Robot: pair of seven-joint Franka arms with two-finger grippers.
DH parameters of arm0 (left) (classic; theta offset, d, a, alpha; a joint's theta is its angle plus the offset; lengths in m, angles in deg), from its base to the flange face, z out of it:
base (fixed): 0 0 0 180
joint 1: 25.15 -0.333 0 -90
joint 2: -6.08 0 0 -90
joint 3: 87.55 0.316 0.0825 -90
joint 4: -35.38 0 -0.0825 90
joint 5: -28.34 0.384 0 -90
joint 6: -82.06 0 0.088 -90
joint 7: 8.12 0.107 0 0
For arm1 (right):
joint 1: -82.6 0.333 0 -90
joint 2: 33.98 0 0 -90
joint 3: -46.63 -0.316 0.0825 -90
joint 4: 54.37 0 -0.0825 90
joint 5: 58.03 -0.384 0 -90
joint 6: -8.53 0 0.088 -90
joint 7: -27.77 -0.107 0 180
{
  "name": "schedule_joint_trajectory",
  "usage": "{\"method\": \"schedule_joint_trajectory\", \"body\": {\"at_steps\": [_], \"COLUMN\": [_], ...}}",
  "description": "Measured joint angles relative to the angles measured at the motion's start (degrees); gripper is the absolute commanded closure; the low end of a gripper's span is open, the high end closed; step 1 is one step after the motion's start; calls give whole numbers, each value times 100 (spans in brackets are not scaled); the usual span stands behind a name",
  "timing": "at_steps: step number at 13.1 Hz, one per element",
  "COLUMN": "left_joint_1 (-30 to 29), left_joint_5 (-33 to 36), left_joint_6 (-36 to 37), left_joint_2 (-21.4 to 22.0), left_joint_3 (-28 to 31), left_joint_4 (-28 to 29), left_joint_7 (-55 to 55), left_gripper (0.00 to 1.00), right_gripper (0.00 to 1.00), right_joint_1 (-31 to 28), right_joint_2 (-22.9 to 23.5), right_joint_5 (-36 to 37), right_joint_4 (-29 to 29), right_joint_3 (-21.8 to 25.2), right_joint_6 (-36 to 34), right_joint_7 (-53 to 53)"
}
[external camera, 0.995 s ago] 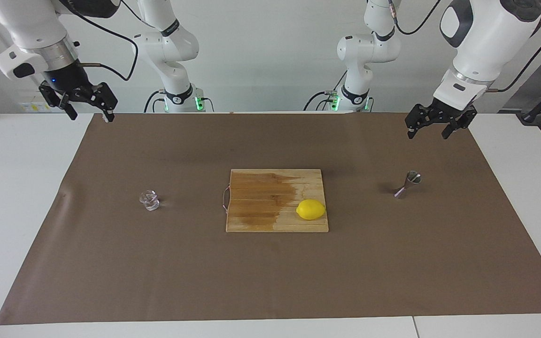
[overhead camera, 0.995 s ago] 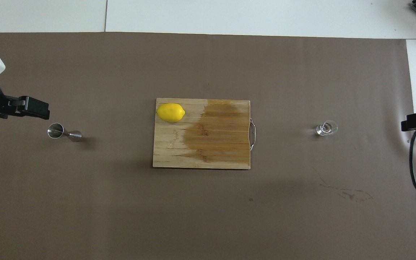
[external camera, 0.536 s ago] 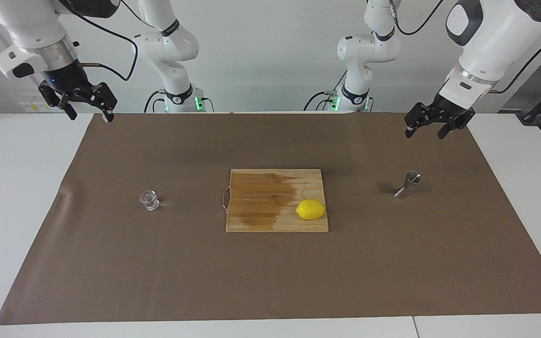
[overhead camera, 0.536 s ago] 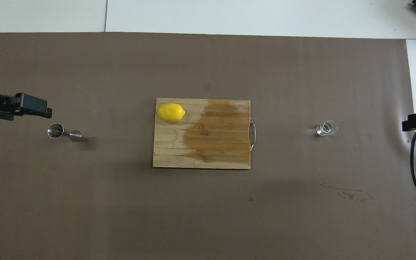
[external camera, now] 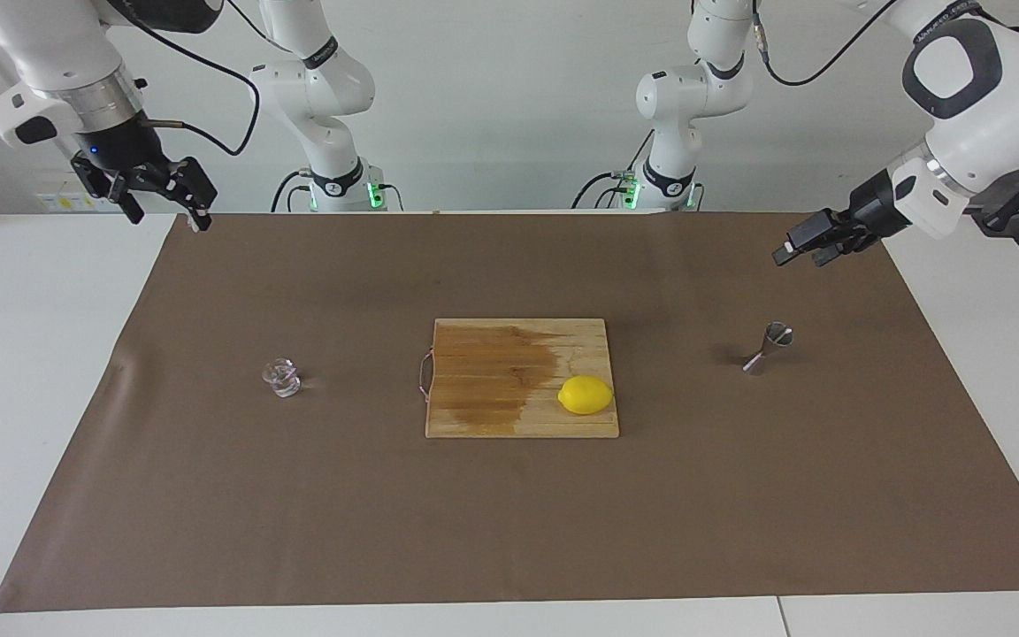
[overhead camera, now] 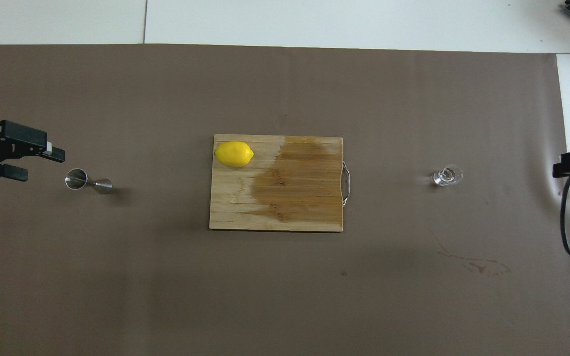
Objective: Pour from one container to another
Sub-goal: 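Open the left gripper at its rest position beside the metal cup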
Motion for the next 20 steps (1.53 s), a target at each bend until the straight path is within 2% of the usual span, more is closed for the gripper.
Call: {"method": "schedule_joint_trajectory", "body": {"at_steps": [3, 6, 13, 17, 20], "left_joint_1": [-361, -678, -1793, -2085, -2109], "left_joint_5": [-646, -1030, -1949, -2823, -3053], "left_joint_6": [328, 651, 1656, 1889, 1889], "left_joint_2": [-464, -754, -1835, -2136, -2172], "left_joint_3": [-29, -48, -263, -269, -278], "left_joint_4": [-189, -232, -516, -594, -600], "left_joint_7": [-638, -976, -1131, -2435, -3542], "left_gripper": [0, 0, 0, 0, 0], "right_gripper": [0, 0, 0, 0, 0], "right_joint_1": [-1, 6, 7, 35, 74], "right_joint_2": [0, 0, -4, -31, -62], "right_joint_5": [0, 0, 0, 0, 0], "right_joint_4": [-1, -6, -10, -10, -10], "right_joint_3": [-6, -7, 28, -23, -34], "right_joint_6": [0, 0, -51, -52, -52], "right_joint_7": [-24, -24, -27, -27, -27]}}
